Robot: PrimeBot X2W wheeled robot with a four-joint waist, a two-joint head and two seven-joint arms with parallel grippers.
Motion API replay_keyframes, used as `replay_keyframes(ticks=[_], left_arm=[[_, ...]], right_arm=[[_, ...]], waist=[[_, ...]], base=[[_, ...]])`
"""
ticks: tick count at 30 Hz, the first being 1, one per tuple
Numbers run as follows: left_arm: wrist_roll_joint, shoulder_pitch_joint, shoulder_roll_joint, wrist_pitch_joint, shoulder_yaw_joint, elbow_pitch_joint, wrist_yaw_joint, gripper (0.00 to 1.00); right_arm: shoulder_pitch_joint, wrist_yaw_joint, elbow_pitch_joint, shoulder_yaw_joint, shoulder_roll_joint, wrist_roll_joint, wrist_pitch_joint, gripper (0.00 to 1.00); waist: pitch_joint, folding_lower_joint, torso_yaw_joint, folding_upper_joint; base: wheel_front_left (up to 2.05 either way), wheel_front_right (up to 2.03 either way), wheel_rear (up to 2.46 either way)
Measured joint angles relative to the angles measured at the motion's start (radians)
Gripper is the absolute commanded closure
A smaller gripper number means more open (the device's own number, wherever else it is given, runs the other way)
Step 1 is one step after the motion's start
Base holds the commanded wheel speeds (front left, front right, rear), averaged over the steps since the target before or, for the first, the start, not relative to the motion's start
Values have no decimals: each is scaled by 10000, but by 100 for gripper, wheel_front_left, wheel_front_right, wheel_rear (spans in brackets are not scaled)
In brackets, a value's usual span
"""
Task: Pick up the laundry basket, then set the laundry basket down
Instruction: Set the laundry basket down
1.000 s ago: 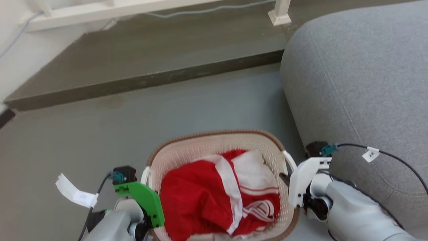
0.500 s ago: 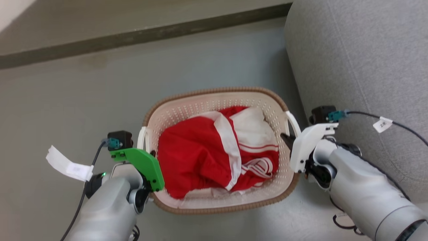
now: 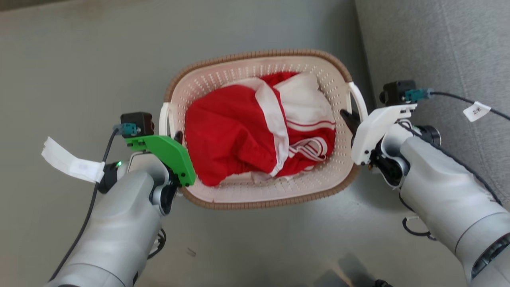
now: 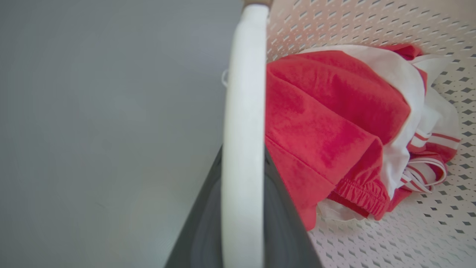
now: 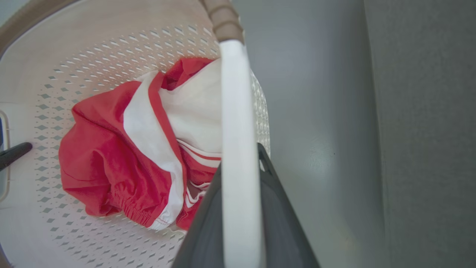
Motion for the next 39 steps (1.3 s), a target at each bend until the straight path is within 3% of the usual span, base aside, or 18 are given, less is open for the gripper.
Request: replay_keyframes(ticks=[24, 39], left_arm=[[54, -1605, 36, -1011, -203, 38, 267, 100], [2, -1951, 29, -1317, -368, 203, 265, 100]], right_arm=[[-1238, 0, -165, 29, -201, -77, -1335, 100], [-1551, 0, -90, 111, -215, -38, -1643, 100]], waist=[[2875, 0, 183, 0], [3688, -1, 265, 0]], base=[[0, 0, 0], [0, 0, 0]])
